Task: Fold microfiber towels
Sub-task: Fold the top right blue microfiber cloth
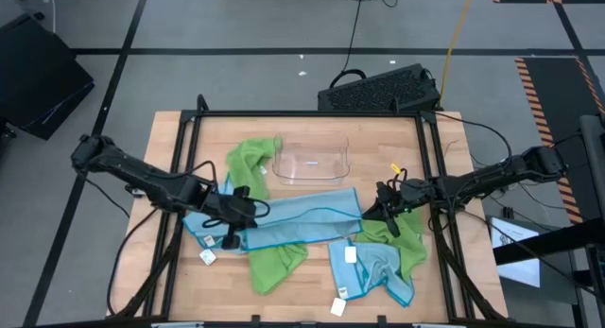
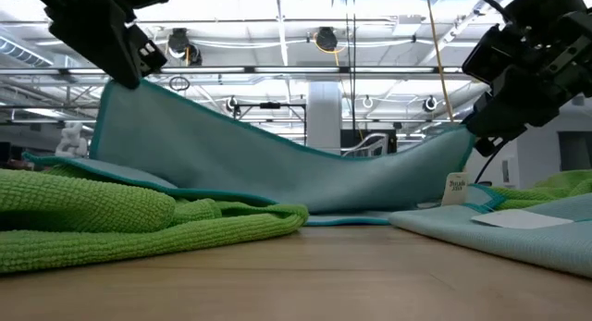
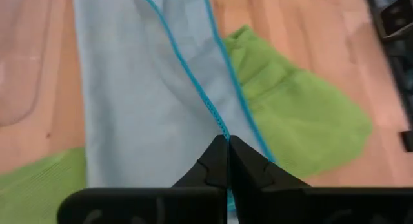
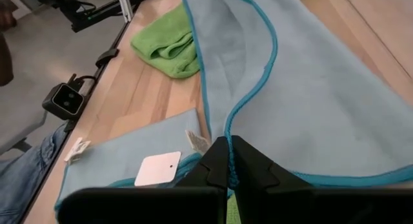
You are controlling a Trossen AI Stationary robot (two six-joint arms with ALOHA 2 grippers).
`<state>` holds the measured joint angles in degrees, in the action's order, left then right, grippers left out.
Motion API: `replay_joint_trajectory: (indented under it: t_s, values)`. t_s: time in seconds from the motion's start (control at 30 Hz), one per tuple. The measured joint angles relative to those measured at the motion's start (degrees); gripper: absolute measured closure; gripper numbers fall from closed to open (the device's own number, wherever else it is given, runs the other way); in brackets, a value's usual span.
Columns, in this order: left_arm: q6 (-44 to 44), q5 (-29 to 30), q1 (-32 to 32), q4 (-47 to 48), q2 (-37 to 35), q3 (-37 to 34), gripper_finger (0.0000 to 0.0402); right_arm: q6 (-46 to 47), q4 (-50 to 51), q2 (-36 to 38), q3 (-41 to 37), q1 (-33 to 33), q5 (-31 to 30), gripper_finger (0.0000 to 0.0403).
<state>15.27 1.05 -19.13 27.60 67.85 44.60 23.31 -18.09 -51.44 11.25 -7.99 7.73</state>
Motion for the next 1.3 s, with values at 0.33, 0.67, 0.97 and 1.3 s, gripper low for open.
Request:
replay_joint_trajectory:
  t_s: [0.33, 0.67, 0.97, 1.3]
  values:
    - [1.55, 3.33, -3.29, -1.34, 0.00, -0.02, 0.0395, 0.00, 0.48, 0.00, 0.00, -0.09, 0.00, 0.0398]
    - [3.81, 6.52, -3.53, -1.34, 0.00, -0.02, 0.0343, 0.00, 0.43, 0.00, 0.00, -2.50, -0.31, 0.0329]
    - [5.84, 6.64, -3.53, -1.34, 0.00, -0.02, 0.0320, 0.85, 0.42, 0.00, 0.00, -3.54, -0.61, 0.0296]
    - [16.05, 15.36, -3.53, -1.80, 0.00, -2.15, 0.0320, 1.62, 0.40, 0.00, 0.00, -5.92, -3.43, 0.0296]
